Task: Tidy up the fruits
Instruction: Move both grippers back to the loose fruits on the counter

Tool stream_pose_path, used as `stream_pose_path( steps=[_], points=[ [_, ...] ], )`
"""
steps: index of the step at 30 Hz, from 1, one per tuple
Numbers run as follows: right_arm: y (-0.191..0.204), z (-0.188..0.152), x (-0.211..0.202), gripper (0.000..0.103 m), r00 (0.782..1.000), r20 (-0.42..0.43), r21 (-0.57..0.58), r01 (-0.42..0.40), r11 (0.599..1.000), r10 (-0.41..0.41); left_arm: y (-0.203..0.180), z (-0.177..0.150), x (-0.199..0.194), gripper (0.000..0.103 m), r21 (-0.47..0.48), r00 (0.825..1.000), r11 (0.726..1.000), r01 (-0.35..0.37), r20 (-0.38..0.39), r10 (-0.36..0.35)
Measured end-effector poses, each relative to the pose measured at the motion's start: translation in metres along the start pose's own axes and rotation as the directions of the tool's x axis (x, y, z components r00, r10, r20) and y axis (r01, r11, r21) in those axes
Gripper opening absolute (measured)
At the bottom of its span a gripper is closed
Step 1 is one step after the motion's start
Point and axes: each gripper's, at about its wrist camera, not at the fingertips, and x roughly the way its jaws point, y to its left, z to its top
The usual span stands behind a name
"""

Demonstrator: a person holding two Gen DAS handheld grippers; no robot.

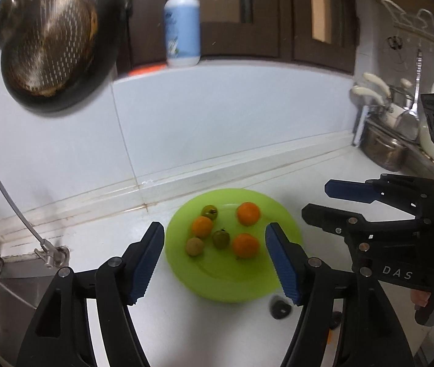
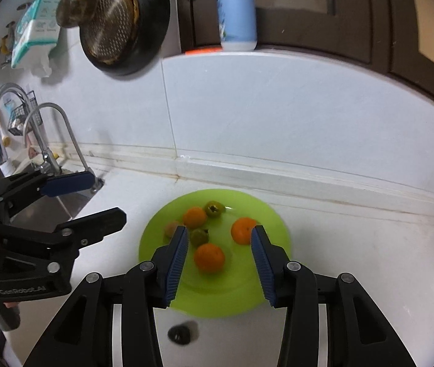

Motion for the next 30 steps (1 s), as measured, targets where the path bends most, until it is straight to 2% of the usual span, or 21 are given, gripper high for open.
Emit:
stream_pose_path(
  steps=[2,15,22,30],
  points=[
    [0.001,-0.004,-0.013,0.048,1.000,0.010,0.015,0.004,1.000,-0.004,-0.007,-0.001,-0.012,0.071,0.007,1.000,1.000,0.005,0.012,-0.005],
    [0.006,-0.046,-0.084,0.048,0.995,0.056,0.033,0.076,0.997,-0.078,-0.053,-0.024,-0.060,0.083,0.073,0.998,0.997,0.010,0.064,-0.015],
    [0.004,-0.072,-0.100,0.048,0.992,0.060,0.029,0.112,0.993,-0.114,-0.069,-0.046,-0.068,0.085,0.099,0.997,0.995,-0.007,0.081,-0.001],
    [-0.001,-0.103,-0.100,0.048,0.988,0.020,0.046,0.151,0.987,-0.152,-0.079,-0.071,-0.060,0.085,0.106,0.998,0.994,0.034,0.056,-0.040]
  ],
)
